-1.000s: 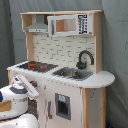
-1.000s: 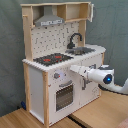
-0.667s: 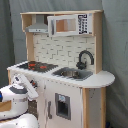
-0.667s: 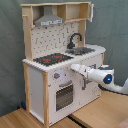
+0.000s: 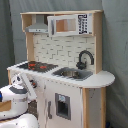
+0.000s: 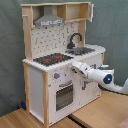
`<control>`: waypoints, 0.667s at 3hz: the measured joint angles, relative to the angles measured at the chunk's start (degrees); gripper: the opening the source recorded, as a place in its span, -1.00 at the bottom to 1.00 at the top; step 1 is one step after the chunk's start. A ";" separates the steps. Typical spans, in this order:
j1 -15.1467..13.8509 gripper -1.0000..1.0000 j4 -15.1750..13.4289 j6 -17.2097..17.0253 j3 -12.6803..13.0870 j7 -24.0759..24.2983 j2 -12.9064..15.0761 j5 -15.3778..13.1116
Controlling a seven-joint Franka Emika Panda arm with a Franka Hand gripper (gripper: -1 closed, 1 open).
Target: Play with the kitchen
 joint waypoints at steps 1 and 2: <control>0.02 -1.00 0.03 0.02 -0.01 5.84 0.00 0.24; 0.06 -1.00 0.04 0.03 0.04 9.96 0.08 0.40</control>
